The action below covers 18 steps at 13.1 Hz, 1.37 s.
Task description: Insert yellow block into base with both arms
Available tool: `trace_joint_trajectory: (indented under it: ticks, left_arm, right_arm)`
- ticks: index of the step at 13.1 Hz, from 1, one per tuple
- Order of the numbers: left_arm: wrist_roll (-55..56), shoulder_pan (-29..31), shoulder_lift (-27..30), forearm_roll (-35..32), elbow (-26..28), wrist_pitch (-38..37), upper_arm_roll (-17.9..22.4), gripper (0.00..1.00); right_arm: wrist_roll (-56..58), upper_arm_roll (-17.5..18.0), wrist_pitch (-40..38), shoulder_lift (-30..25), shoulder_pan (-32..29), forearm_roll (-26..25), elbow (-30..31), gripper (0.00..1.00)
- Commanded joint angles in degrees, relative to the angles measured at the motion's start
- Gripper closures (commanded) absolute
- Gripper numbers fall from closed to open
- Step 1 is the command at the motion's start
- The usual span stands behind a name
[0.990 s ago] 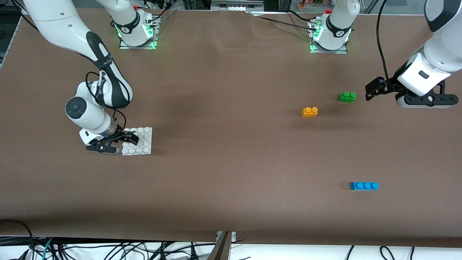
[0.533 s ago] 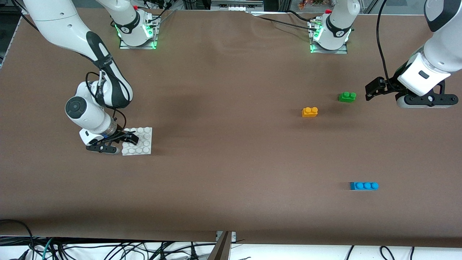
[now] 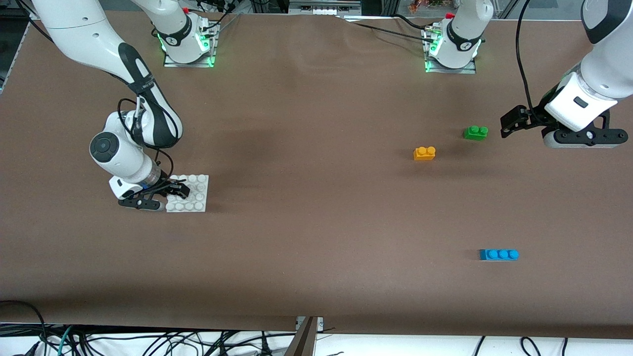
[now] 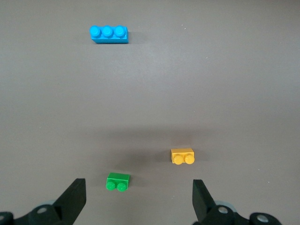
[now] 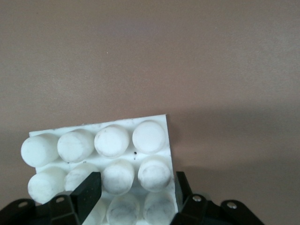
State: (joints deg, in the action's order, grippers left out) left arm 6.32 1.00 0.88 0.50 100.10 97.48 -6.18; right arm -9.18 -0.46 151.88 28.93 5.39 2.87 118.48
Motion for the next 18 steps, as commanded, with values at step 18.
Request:
trace_joint_trajectory:
  ticks: [18]
  left_arm:
    - [0.18, 0.41, -1.67, 1.34, -2.9, -1.5, -0.15, 0.0]
  right_arm:
    - [-24.37, 5.82, 12.04, 7.89, 16.83, 0.83, -5.62, 0.28]
